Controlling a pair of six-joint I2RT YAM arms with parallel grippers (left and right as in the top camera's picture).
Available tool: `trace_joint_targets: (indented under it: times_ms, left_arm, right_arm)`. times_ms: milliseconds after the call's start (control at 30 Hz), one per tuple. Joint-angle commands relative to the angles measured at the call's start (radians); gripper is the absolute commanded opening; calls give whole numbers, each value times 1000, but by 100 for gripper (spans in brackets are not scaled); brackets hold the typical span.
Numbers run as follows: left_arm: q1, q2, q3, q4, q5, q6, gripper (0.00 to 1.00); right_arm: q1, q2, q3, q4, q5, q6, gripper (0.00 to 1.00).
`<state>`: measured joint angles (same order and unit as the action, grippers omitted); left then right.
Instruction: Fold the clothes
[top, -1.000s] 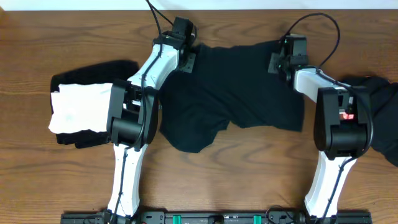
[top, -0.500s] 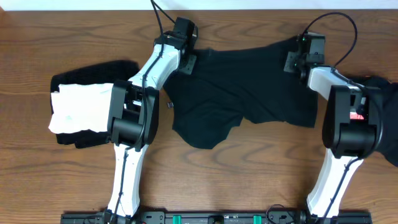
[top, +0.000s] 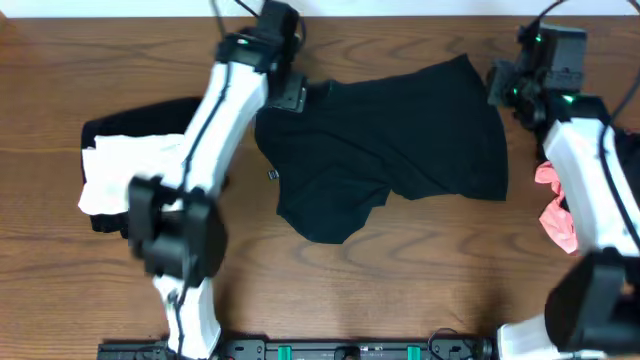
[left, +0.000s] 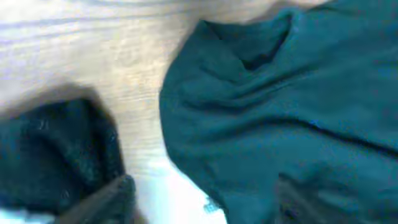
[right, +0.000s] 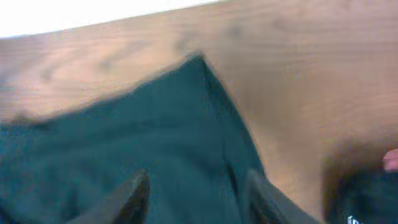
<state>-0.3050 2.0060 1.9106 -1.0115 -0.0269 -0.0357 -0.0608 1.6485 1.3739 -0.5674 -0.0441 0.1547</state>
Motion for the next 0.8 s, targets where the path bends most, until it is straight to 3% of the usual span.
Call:
trace_joint_targets:
  times_ms: [0,67,200,333,433,633,767]
  left_arm:
    - [0,-39,5,-121,125,-92,28]
    - [-2,-39,2,-216,177,-118,6]
    - [-26,-39,-83,-289,203,-151,6]
    - [-90,-39,-269,-238,257,-157,6]
    - [-154,-39,-436,-113,289,-158,6]
    - [-235,-39,-658,204,229,-193,6]
    - [-249,-39,-743,325,217,-204,6]
  right_arm:
    - [-3,-32,-6,-120,-29,49,40]
    - [-3,-40,-6,-221,-32,98,29]
    - [-3,-38,-16,-396,-78,156,2]
    - [-3,-38,-58,-496,-81,156,1]
    - [-3,-39,-93,-515,-82,143,1]
    - [20,-39,-188,-465,-164,116,1]
    - [41,-39,-246,-383,-167,109,1]
